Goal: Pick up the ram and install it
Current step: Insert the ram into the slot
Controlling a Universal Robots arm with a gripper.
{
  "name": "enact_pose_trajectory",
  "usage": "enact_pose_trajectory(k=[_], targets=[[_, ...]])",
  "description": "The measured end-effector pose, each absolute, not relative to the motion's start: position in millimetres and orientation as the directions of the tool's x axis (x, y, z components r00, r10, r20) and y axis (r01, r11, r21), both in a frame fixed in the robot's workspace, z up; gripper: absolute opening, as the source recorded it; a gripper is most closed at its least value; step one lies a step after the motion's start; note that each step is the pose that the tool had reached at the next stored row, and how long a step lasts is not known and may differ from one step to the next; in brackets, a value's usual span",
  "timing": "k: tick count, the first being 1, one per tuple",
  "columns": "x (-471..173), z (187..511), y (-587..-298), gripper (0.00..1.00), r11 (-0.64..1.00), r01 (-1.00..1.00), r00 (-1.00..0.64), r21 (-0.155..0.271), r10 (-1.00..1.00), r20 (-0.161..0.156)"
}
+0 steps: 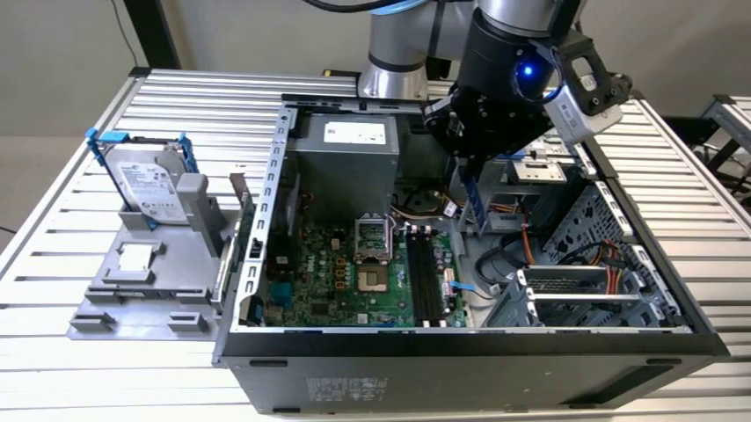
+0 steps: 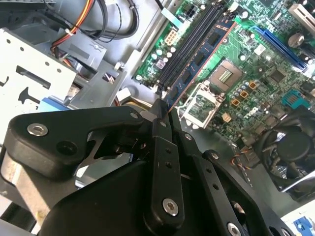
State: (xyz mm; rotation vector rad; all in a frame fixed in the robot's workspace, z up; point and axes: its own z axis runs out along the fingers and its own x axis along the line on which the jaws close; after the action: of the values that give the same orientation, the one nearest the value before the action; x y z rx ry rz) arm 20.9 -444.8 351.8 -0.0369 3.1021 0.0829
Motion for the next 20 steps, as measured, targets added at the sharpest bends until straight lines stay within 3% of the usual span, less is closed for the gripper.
enact_pose_trajectory(k=[20], targets=[[20.9,333.6,-444.8,0.0,0.998,-0.024,-0.999,0.053,-0.023,-0.033]])
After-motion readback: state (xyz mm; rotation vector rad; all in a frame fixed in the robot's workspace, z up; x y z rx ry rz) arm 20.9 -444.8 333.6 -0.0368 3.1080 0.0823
